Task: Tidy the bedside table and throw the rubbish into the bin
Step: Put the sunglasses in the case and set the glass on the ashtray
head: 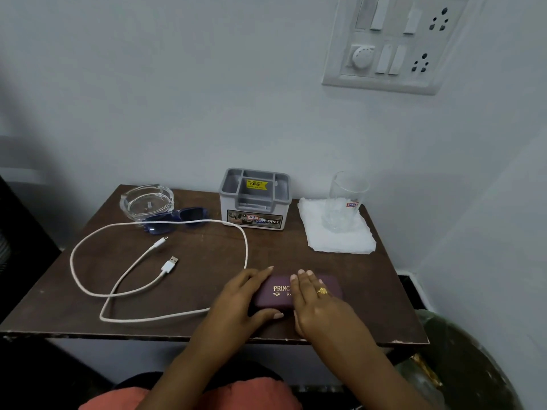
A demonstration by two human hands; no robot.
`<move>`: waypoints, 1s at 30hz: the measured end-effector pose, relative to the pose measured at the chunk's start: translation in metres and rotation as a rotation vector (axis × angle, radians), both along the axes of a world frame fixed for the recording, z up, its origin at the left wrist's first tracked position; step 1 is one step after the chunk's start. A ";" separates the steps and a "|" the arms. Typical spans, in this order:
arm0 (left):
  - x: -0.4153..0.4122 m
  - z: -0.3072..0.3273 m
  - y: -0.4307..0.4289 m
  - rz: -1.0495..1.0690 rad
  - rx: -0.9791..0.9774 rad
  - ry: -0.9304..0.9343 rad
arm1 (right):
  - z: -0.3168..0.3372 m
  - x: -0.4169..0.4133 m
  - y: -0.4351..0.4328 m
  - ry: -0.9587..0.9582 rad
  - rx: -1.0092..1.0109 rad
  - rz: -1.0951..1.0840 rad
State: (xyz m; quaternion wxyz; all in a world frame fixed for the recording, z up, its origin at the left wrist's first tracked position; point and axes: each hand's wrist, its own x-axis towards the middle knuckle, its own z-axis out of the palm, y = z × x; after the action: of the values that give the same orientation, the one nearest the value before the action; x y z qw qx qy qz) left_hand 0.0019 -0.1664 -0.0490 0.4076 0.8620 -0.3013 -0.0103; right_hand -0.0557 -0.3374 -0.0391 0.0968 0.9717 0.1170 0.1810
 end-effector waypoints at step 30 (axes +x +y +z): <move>0.003 0.003 -0.003 0.083 -0.116 0.199 | 0.042 0.058 -0.046 0.287 0.929 -0.024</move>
State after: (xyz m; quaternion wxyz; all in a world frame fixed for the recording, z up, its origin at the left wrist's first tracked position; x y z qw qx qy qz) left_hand 0.0048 -0.1698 -0.0462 0.4849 0.8432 -0.2236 -0.0616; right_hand 0.0026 -0.3837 0.0028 -0.3623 0.9285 0.0245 0.0772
